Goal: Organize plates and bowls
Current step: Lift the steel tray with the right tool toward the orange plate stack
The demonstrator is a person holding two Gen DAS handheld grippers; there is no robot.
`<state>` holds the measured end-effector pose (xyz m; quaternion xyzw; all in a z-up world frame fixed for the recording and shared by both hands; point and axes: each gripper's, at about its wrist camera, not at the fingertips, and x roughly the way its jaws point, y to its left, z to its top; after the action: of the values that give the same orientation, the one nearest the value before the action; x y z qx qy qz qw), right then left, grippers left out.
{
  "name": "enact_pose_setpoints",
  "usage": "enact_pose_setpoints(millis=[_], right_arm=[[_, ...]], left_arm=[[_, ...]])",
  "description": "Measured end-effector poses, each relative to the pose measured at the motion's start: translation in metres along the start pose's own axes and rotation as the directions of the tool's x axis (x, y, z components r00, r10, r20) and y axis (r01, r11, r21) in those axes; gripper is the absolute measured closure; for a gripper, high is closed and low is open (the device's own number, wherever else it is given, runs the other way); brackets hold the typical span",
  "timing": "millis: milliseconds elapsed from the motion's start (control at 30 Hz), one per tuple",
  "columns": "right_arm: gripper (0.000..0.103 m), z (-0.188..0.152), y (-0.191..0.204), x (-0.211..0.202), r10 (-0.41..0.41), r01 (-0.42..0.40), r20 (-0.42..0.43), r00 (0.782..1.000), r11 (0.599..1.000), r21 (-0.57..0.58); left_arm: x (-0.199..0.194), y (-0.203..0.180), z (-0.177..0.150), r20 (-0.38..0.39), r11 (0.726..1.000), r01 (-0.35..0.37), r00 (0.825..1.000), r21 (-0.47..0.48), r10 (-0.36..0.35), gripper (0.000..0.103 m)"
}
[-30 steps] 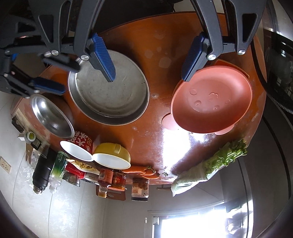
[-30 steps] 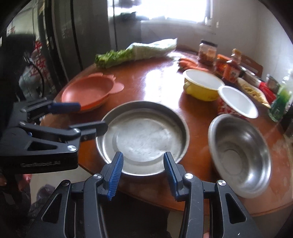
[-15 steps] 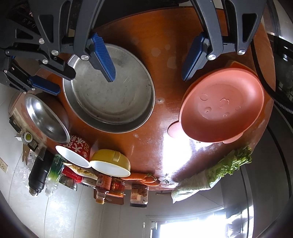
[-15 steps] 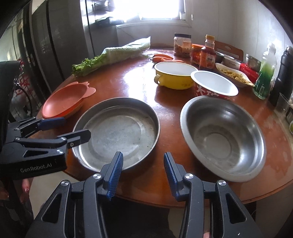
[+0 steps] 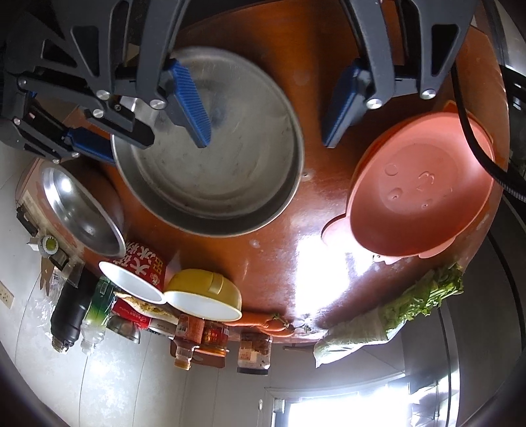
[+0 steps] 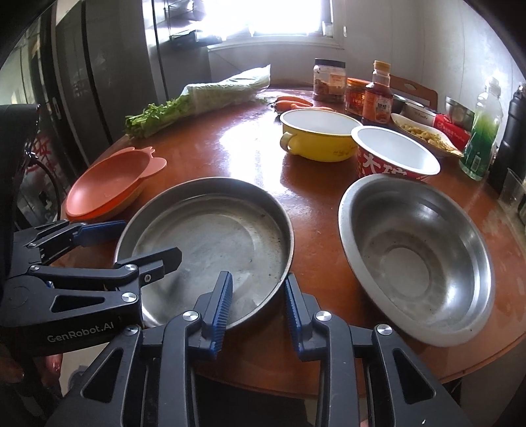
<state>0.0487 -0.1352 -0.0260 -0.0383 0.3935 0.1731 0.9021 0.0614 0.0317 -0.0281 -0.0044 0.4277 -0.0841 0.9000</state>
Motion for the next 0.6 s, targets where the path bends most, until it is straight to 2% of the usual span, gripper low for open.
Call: enact_pose_setpoints(millis=[33, 67, 167, 267, 600], right_arm=[[0.073, 0.000, 0.000, 0.000, 0.000, 0.000, 0.001, 1.000, 1.000, -0.001], [0.073, 0.000, 0.001, 0.000, 0.000, 0.000, 0.000, 1.000, 1.000, -0.005], [0.074, 0.000, 0.003, -0.001, -0.017, 0.017, -0.001, 1.000, 1.000, -0.010], [0.074, 0.000, -0.001, -0.001, -0.024, 0.024, -0.006, 1.000, 1.000, 0.002], [0.074, 0.002, 0.004, -0.013, -0.003, 0.003, 0.028, 1.000, 1.000, -0.001]], left_arm=[[0.000, -0.001, 0.000, 0.001, 1.000, 0.005, 1.000, 0.005, -0.005, 0.047], [-0.001, -0.004, -0.001, 0.007, 1.000, 0.005, 1.000, 0.011, -0.005, 0.049], [0.000, -0.009, -0.003, 0.020, 1.000, -0.019, 1.000, 0.021, 0.019, 0.049], [-0.002, -0.011, -0.004, 0.020, 1.000, -0.015, 1.000, 0.021, 0.014, 0.051], [-0.021, -0.007, -0.004, 0.064, 0.999, -0.034, 0.997, 0.017, 0.033, 0.051]])
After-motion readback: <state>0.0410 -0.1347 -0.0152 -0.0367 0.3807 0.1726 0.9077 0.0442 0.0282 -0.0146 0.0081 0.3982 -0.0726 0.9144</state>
